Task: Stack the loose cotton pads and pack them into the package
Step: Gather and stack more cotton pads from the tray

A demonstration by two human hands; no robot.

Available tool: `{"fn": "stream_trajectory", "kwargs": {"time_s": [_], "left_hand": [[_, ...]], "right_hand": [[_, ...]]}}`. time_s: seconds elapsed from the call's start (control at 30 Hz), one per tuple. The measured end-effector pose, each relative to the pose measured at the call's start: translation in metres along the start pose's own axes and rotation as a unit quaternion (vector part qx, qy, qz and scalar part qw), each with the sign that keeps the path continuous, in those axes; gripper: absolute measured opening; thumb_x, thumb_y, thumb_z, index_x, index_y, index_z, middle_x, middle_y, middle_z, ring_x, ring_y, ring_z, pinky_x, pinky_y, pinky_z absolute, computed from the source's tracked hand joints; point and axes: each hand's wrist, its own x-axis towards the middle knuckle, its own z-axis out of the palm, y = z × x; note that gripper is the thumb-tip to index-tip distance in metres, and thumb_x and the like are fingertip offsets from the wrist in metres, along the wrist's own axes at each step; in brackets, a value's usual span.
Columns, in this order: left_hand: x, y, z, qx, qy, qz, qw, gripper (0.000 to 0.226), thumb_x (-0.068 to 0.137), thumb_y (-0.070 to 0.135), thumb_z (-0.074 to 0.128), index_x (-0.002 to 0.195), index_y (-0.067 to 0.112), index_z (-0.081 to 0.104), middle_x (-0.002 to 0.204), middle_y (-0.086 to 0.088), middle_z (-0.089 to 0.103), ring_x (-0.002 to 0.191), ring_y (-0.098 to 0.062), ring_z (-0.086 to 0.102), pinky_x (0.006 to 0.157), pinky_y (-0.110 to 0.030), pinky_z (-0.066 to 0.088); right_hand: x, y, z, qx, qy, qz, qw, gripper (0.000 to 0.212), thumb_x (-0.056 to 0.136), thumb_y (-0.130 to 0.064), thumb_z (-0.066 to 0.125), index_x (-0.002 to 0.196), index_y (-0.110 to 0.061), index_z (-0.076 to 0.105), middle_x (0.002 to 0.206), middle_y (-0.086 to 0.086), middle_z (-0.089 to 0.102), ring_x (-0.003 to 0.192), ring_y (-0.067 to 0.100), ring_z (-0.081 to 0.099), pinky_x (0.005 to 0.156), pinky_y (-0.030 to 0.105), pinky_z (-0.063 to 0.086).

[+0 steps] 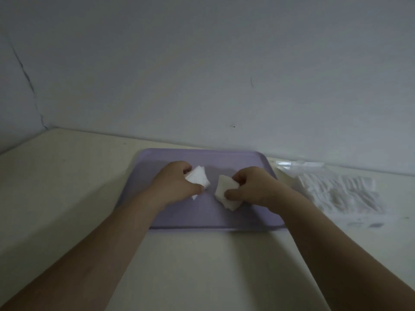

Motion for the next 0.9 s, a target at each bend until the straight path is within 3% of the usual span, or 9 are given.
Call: {"fn": "stream_trajectory", "kwargs": {"time_s": [0.1,0.23,0.33,0.4,0.5,0.6,0.7,0.77,0.9], "left_hand": [[-0.004,0.004,0.002,-0.023,0.008,0.004,1.000,0.035,0.060,0.032,0.086,0.088,0.018,0.069,0.086,0.000,0.073,0.080,-0.018,0.069,0.066,-0.031,0.048],[-0.011,0.007,0.005,-0.135,0.011,0.037,0.990,0.029,0.068,0.025,0.091,0.088,0.015,0.073,0.078,-0.003,0.075,0.068,-0.012,0.064,0.065,-0.029,0.049],[-0.013,0.009,0.006,-0.238,0.025,0.050,0.970,0.018,0.079,0.017,0.087,0.093,0.014,0.076,0.080,0.001,0.074,0.071,-0.010,0.062,0.066,-0.027,0.046],[-0.011,0.009,0.008,-0.284,0.030,0.042,0.957,0.010,0.085,0.016,0.081,0.094,0.017,0.077,0.082,0.006,0.073,0.075,-0.008,0.061,0.068,-0.024,0.046],[-0.009,0.010,0.011,-0.332,0.018,0.037,0.942,0.017,0.093,0.009,0.071,0.105,0.019,0.075,0.093,0.001,0.077,0.085,-0.014,0.068,0.068,-0.024,0.054],[-0.009,0.010,0.014,-0.321,0.003,0.056,0.946,0.024,0.094,0.009,0.070,0.117,0.018,0.070,0.103,-0.006,0.079,0.091,-0.021,0.077,0.062,-0.024,0.054],[-0.009,0.011,0.015,-0.308,0.009,0.050,0.950,0.021,0.093,0.011,0.072,0.113,0.016,0.070,0.095,-0.004,0.080,0.087,-0.023,0.079,0.059,-0.023,0.053],[-0.007,0.011,0.015,-0.316,0.009,0.041,0.948,0.019,0.092,0.011,0.074,0.110,0.017,0.072,0.097,-0.005,0.080,0.091,-0.027,0.078,0.059,-0.022,0.053],[-0.005,0.009,0.017,-0.327,-0.004,0.042,0.944,0.020,0.091,0.010,0.074,0.110,0.016,0.073,0.103,-0.010,0.079,0.099,-0.034,0.075,0.061,-0.023,0.052]], "right_hand": [[-0.004,0.006,0.002,0.050,0.031,-0.020,0.998,0.021,0.077,-0.013,0.084,0.089,-0.016,0.067,0.083,-0.003,0.065,0.069,0.010,0.056,0.050,0.014,0.041],[-0.005,0.020,0.013,0.171,0.111,-0.050,0.978,0.016,0.082,-0.017,0.082,0.087,-0.012,0.069,0.079,-0.005,0.068,0.069,0.006,0.059,0.060,0.018,0.047],[0.000,0.028,0.019,0.277,0.147,-0.060,0.948,0.015,0.091,-0.019,0.078,0.087,-0.005,0.074,0.080,-0.002,0.071,0.072,0.007,0.061,0.068,0.021,0.048],[0.000,0.029,0.019,0.336,0.159,-0.061,0.926,0.015,0.094,-0.019,0.074,0.087,-0.006,0.077,0.081,-0.004,0.074,0.072,0.003,0.061,0.067,0.017,0.047],[-0.002,0.029,0.020,0.396,0.183,-0.061,0.898,0.010,0.093,-0.020,0.074,0.092,-0.013,0.081,0.086,-0.008,0.077,0.072,-0.003,0.064,0.064,0.011,0.047],[-0.004,0.029,0.019,0.426,0.224,-0.057,0.875,0.007,0.091,-0.021,0.077,0.094,-0.021,0.083,0.087,-0.011,0.078,0.069,-0.007,0.064,0.064,0.010,0.047],[-0.005,0.030,0.017,0.439,0.250,-0.066,0.861,0.013,0.094,-0.018,0.074,0.092,-0.029,0.082,0.067,-0.019,0.071,0.060,-0.006,0.057,0.065,0.016,0.045],[-0.005,0.032,0.017,0.412,0.267,-0.068,0.868,0.017,0.095,-0.018,0.074,0.093,-0.033,0.082,0.071,-0.018,0.074,0.063,-0.004,0.059,0.066,0.020,0.048],[-0.001,0.034,0.017,0.424,0.271,-0.037,0.864,0.014,0.093,-0.014,0.074,0.080,-0.019,0.077,0.068,-0.003,0.073,0.063,0.012,0.064,0.059,0.027,0.053]]}}
